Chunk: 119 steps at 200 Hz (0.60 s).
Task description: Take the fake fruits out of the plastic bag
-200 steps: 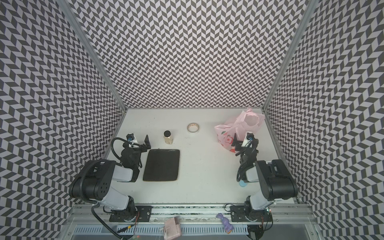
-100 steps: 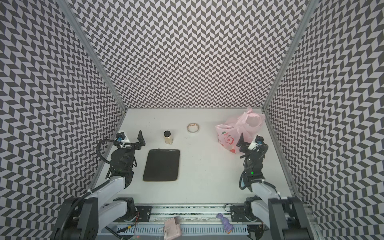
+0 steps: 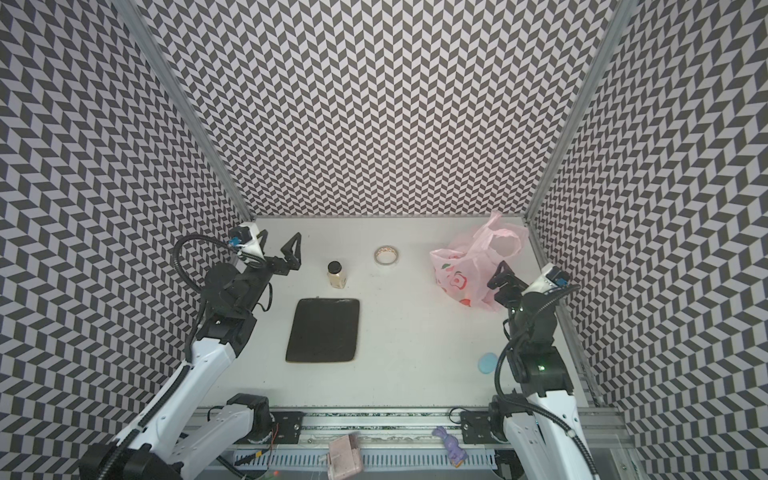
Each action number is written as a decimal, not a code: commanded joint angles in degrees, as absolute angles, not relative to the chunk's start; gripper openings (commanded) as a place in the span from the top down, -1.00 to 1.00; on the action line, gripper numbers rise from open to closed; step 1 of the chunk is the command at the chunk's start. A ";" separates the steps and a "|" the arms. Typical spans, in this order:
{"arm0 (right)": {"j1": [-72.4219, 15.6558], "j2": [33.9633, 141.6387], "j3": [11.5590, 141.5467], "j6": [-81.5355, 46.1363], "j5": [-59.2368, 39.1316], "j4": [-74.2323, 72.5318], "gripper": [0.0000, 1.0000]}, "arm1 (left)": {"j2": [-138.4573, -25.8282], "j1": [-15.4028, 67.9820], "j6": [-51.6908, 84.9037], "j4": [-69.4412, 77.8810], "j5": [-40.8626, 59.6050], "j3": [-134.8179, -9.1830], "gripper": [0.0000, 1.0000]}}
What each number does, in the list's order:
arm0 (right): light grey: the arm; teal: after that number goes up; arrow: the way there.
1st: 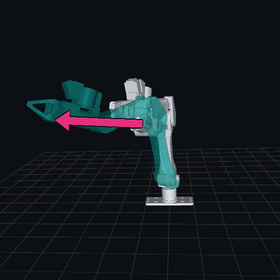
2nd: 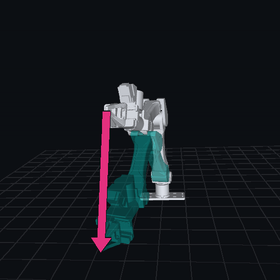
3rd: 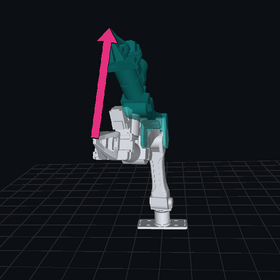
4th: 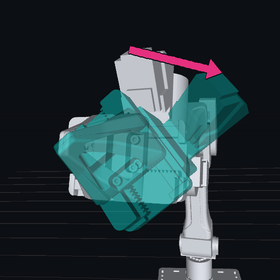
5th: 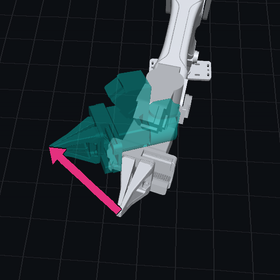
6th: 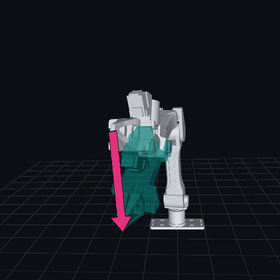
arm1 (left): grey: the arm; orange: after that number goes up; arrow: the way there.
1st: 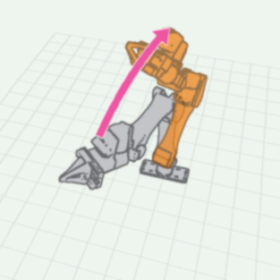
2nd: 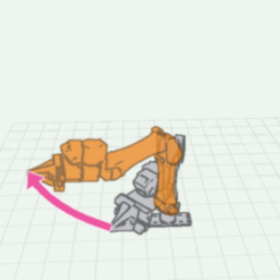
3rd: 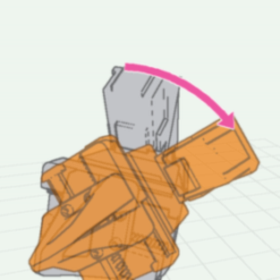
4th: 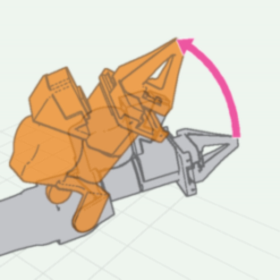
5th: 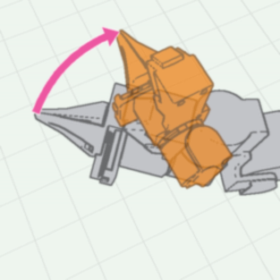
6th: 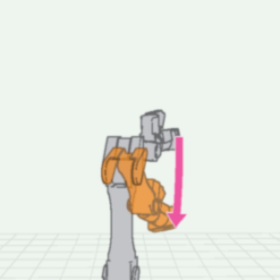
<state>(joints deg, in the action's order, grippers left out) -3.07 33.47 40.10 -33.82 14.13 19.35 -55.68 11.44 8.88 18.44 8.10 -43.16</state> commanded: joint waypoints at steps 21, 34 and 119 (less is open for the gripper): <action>-2.90 39.15 58.79 -33.61 1.68 36.70 -0.91 | -63.28 24.50 7.29 10.25 13.81 -55.82 -1.00; -2.83 41.92 64.00 -31.93 -2.85 37.26 -0.90 | -65.66 27.82 7.35 10.41 13.23 -58.07 -1.00; -2.86 60.60 74.24 -35.94 -8.21 32.44 -0.64 | -77.85 38.61 7.66 12.96 9.25 -65.57 -0.97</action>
<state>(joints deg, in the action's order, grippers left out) -3.07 57.14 73.56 -33.45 -7.14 35.59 -75.92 37.63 8.43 11.92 10.74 -62.92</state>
